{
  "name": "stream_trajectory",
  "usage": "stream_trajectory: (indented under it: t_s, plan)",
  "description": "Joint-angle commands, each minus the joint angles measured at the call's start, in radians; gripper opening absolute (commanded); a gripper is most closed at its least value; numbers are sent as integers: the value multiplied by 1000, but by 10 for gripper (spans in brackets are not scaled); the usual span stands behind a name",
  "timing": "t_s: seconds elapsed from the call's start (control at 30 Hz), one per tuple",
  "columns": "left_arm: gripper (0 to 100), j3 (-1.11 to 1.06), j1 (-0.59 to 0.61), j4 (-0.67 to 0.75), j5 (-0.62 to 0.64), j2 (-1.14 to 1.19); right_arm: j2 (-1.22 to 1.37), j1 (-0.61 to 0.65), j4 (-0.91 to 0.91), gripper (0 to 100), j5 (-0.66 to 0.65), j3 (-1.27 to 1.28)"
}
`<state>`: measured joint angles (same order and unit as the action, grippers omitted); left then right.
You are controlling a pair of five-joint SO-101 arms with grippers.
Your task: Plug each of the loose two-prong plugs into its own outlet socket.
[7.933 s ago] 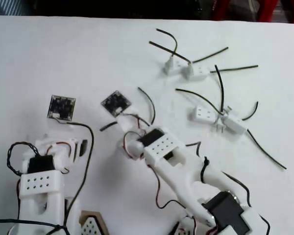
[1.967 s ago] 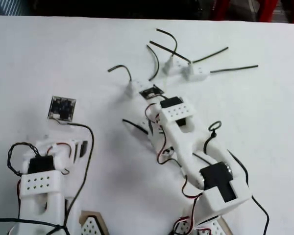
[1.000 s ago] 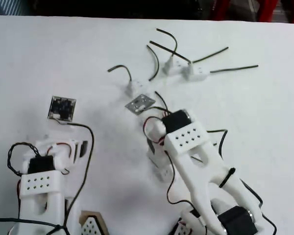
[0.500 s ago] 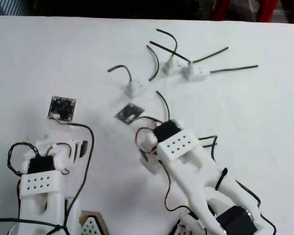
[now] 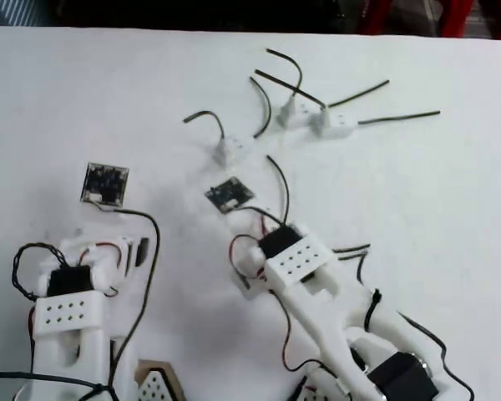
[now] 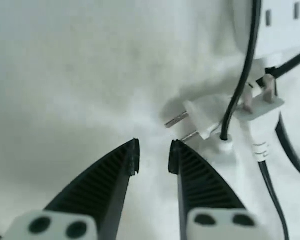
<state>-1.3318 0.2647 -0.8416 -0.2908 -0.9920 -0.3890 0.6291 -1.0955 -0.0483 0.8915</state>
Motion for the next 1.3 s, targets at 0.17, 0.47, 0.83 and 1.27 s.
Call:
stream_trajectory:
  t_s: [0.17,0.47,0.83,1.27]
  plan:
    - [255,0,5,20,5,-19,-15,-154,13,193,9,29]
    - [254,0,5,20,5,-18,-15,-113,116,190,130,18]
    - [253,0,7,20,5,-18,157,-110,130,190,319,-104]
    - [253,0,7,20,5,-18,401,-111,-82,131,404,-397]
